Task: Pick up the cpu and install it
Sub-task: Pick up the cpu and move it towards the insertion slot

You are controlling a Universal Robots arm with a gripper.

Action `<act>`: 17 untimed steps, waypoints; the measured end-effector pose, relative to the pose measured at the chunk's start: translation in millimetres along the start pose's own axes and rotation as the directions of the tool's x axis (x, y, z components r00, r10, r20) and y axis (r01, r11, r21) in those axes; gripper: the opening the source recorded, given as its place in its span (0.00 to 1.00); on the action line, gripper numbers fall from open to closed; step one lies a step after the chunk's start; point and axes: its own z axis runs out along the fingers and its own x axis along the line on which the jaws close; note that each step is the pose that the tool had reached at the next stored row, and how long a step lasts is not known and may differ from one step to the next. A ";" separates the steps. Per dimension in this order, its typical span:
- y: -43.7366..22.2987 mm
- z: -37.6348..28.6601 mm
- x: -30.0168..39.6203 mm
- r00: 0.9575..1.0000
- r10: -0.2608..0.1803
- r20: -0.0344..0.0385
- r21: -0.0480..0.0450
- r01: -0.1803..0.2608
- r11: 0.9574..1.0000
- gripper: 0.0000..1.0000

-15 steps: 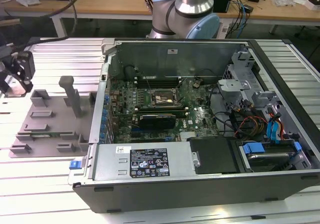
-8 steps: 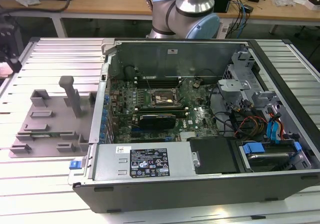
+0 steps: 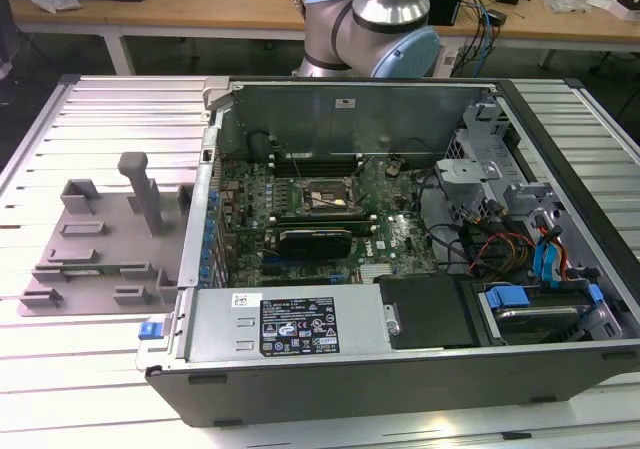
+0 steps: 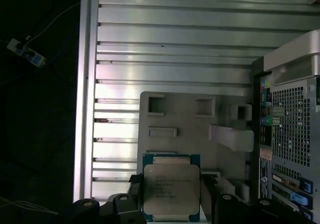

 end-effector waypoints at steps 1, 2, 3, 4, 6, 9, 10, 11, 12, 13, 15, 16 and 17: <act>0.0 -0.2 0.0 1.000 0.000 0.000 0.000 0.000 1.000 0.55; 0.0 -0.3 0.0 1.000 0.000 0.000 0.000 0.000 1.000 0.55; 0.1 -0.4 -0.3 1.000 0.000 0.000 0.000 0.000 1.000 0.55; -0.1 -0.3 -2.9 1.000 0.000 0.000 0.000 0.000 1.000 0.55; -0.2 -0.2 -8.4 1.000 0.000 0.000 0.000 0.000 1.000 0.55; -0.6 -0.1 -16.6 1.000 0.000 0.000 0.000 0.000 1.000 0.55; -0.7 0.0 -20.4 1.000 0.000 0.000 0.000 0.000 1.000 0.55; -1.0 0.0 -25.0 1.000 0.000 0.000 0.000 0.000 1.000 0.55; -1.3 0.1 -30.6 1.000 0.000 0.000 0.000 0.000 1.000 0.55; -1.5 0.2 -35.1 1.000 0.000 0.000 0.000 0.000 1.000 0.55; -1.9 0.4 -41.9 1.000 0.000 0.000 0.000 0.000 1.000 0.55; -2.1 0.4 -46.4 1.000 0.000 0.000 0.000 0.000 1.000 0.55; -2.3 0.5 -51.1 1.000 0.000 0.000 0.000 0.000 1.000 0.55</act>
